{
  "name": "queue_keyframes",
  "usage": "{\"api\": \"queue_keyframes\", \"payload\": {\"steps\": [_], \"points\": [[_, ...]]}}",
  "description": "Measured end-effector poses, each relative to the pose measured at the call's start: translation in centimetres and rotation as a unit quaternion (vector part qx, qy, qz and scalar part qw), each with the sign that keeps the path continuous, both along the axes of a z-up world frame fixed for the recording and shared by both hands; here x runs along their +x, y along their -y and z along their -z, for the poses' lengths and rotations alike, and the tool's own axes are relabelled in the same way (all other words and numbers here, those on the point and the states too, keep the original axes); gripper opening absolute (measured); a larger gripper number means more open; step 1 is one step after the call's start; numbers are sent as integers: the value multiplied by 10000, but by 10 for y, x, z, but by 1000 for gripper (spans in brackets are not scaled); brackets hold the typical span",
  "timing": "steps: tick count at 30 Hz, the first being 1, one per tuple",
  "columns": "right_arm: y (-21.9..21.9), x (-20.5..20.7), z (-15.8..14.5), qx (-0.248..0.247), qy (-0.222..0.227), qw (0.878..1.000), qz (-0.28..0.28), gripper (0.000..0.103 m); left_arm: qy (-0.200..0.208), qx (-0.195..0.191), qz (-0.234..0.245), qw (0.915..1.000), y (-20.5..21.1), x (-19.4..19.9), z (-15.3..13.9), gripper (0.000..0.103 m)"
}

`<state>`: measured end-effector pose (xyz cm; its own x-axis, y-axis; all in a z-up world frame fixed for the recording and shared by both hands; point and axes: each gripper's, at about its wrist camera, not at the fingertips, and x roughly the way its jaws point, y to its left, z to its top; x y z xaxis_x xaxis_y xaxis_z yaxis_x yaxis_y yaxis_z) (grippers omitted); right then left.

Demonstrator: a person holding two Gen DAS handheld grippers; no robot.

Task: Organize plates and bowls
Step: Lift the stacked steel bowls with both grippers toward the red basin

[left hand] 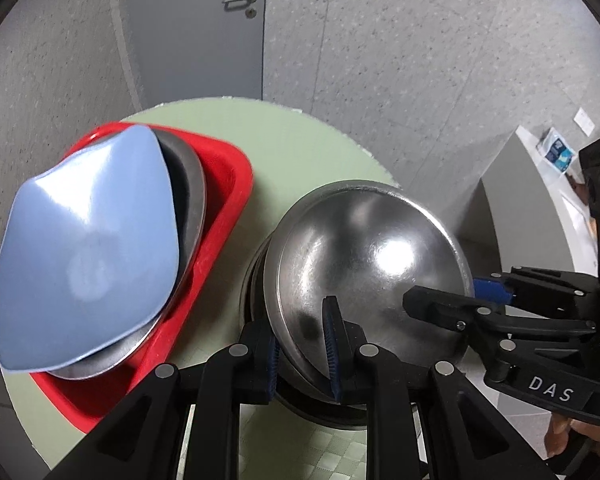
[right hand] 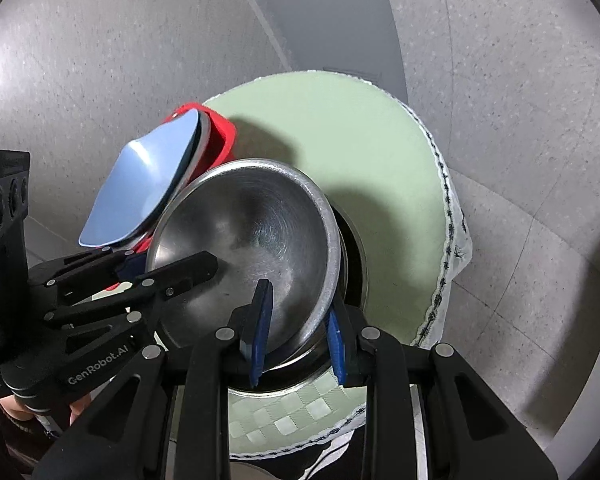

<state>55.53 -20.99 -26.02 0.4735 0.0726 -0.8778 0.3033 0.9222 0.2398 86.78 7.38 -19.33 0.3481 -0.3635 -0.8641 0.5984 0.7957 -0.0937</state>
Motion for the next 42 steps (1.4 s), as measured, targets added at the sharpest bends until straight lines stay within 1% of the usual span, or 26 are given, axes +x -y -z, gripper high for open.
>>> {"api": "queue_keyframes", "payload": {"steps": [3,6,8,9,11,15,17,27,30,33,35,39,40,42], "points": [[-1,1,3,7,-43,10000,-45,26,-38,-30,-28,10000,6,3,2,16],[-4,3,0,-35,-62,10000,-48,26,-29,-32,-16,10000,6,1,2,17],[-4,4,2,-48,-74,10000,-41,26,-19,-38,-1,10000,8,0,3,21],[-5,4,2,-48,-79,10000,-35,28,-28,-48,10,10000,9,0,4,21],[-7,5,0,-92,-87,9999,-5,28,-64,-52,29,10000,11,1,6,23],[-10,5,-3,-144,-124,9998,27,29,-120,-79,44,9999,2,-7,5,26],[-11,5,-4,-162,-133,9998,41,29,-150,-86,71,9998,1,-8,5,29],[-13,2,-8,-279,-174,9994,129,35,-322,-154,83,9993,-2,1,6,30],[-11,2,-8,-315,-198,9992,144,38,-317,-154,77,9994,-2,1,6,35],[-9,2,-8,-302,-202,9992,142,39,-320,-165,59,9993,-3,0,5,37],[-10,1,-10,-347,-181,9991,135,39,-319,-227,75,9992,-4,-1,3,45],[-8,0,-14,-374,-93,9992,137,41,-265,-371,23,9990,-7,-11,-1,51],[-8,0,-16,-402,-67,9991,125,44,-265,-407,-14,9988,-9,-13,-2,52],[-7,-1,-17,-407,-24,9991,110,46,-248,-474,-108,9985,-16,-16,-5,58]]}}
